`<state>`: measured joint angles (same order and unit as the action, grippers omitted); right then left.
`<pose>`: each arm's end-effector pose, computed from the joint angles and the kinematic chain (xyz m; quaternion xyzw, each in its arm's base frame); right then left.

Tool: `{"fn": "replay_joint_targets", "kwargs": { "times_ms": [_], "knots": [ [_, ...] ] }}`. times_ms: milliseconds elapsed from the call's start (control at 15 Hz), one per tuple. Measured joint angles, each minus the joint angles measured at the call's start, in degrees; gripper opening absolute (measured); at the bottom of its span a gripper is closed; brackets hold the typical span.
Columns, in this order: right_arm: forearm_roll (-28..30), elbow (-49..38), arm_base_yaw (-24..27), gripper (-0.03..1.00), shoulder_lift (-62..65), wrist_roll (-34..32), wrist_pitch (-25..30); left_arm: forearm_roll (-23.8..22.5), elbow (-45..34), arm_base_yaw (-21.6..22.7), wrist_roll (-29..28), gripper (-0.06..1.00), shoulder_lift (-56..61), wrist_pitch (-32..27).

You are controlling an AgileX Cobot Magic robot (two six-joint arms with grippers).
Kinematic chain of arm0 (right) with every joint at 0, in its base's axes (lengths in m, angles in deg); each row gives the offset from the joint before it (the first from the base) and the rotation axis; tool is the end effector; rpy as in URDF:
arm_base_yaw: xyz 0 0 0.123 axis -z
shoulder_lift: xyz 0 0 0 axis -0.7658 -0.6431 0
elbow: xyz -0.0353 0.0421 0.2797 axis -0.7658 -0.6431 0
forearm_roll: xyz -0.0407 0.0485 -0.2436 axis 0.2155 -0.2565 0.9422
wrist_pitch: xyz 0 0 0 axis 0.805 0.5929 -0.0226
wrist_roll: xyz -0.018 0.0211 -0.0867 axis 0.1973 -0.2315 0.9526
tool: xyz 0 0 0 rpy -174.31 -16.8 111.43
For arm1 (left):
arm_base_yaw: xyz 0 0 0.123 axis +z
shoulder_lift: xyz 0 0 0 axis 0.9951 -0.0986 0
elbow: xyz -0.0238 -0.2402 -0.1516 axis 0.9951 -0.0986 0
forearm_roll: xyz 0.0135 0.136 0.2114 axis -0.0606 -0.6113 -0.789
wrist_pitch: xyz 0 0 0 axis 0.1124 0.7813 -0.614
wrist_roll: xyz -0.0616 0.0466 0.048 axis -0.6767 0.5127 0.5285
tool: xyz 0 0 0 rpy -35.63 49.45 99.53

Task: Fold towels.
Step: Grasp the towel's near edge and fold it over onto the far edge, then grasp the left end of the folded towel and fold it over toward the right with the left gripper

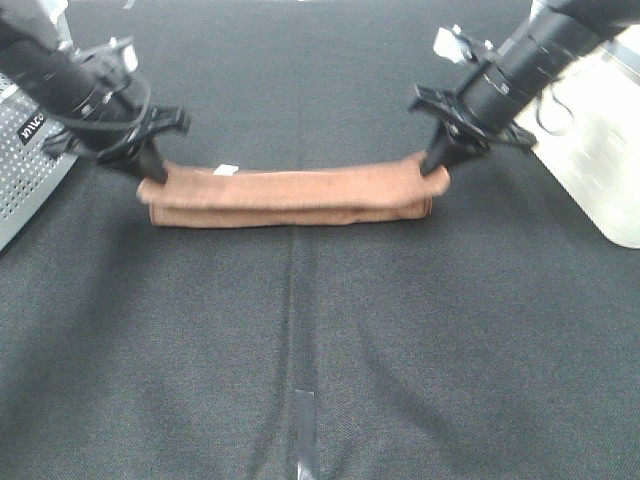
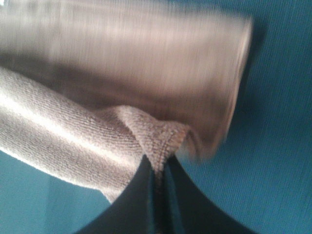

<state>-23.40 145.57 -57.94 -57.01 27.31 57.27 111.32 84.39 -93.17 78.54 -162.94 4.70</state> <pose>0.4616 0.0993 0.1712 -0.0709 0.9687 0.2028 0.1247 0.4474 -0.0938 0.1667 0.0002 0.9695 -0.1655 0.1810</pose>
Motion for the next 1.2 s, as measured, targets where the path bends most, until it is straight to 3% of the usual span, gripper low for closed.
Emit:
{"fn": "replay_joint_targets", "kwargs": {
  "times_ms": [267,533,667,733,800,933,1200],
  "knots": [
    [1.38,8.25,0.06,0.00,-7.62,-0.86,0.17,0.00,8.48,0.74,-0.52,0.01,-7.28,1.15],
    [1.66,8.54,0.06,0.04,-10.54,-1.20,-1.55,0.00,10.43,0.74,-0.52,0.03,-11.23,2.01],
    [1.60,8.71,0.06,0.40,-10.49,-1.78,-1.72,0.00,10.43,0.74,-0.57,0.24,-11.52,2.81],
    [1.60,8.71,0.06,0.60,-10.37,-2.01,-1.72,0.00,10.49,0.74,-0.57,0.40,-11.52,2.92],
    [1.60,8.71,0.06,0.74,-10.20,-2.18,-1.66,0.00,10.49,0.74,-0.63,0.59,-11.52,3.04],
    [1.78,8.71,0.06,0.85,-9.17,-2.18,-0.46,0.00,10.49,0.74,-1.09,0.81,-11.52,3.04],
    [3.27,8.71,0.06,0.87,-8.54,-2.23,1.66,-0.40,10.49,0.74,-4.30,0.85,-11.63,3.04]
  ]
}}
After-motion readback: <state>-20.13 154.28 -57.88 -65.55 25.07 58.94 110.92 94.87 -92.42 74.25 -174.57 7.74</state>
